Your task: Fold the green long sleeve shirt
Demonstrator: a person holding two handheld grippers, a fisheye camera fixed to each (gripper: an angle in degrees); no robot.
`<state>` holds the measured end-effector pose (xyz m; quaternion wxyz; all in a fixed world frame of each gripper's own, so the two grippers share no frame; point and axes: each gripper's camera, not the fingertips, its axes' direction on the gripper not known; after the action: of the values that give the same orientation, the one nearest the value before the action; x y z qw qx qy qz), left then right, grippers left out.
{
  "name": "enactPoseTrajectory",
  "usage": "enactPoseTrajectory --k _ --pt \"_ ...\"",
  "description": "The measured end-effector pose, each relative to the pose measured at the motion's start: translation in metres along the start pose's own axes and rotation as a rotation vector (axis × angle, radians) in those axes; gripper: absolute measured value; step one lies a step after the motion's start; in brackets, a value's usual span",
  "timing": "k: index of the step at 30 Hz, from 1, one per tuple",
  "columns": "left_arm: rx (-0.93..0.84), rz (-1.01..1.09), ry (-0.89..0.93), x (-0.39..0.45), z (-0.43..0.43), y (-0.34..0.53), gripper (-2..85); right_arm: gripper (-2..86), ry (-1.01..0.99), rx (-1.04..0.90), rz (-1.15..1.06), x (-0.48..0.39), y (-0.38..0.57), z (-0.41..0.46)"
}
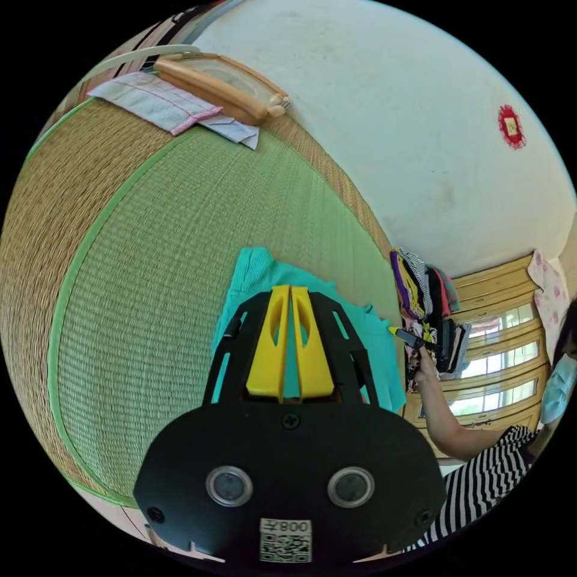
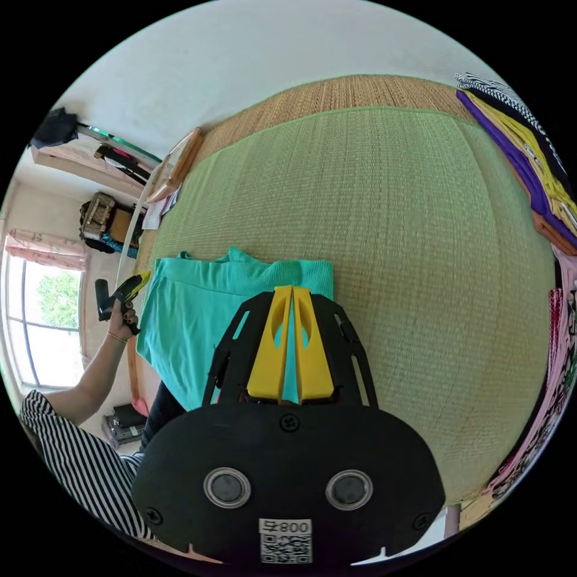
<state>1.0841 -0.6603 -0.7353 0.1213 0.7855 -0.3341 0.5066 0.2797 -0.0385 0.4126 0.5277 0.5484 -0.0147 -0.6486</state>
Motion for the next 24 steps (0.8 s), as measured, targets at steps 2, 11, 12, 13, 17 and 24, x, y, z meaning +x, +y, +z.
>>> enactPoseTrajectory --k 2,11,12,13,17,24 --pt "0.018 0.015 0.035 -0.004 -0.026 0.014 3.8 0.8 -0.015 0.005 -0.012 0.003 0.016 -0.013" --pt "-0.053 -0.082 0.047 -0.059 -0.116 0.126 9.6 6.6 -0.206 0.043 0.080 0.052 0.166 -0.063" --pt "-0.069 -0.089 0.055 -0.062 -0.118 0.133 9.8 7.1 -0.231 0.047 0.096 0.058 0.186 -0.064" --pt "-0.098 -0.101 0.066 -0.066 -0.119 0.147 10.0 7.3 -0.244 0.049 0.103 0.060 0.196 -0.064" --pt "-0.166 -0.093 0.062 -0.067 -0.117 0.177 9.6 8.1 -0.276 0.047 0.120 0.065 0.245 -0.057" --pt "-0.223 -0.069 -0.011 -0.057 -0.116 0.186 5.4 8.3 -0.200 0.031 0.056 0.055 0.256 -0.033"
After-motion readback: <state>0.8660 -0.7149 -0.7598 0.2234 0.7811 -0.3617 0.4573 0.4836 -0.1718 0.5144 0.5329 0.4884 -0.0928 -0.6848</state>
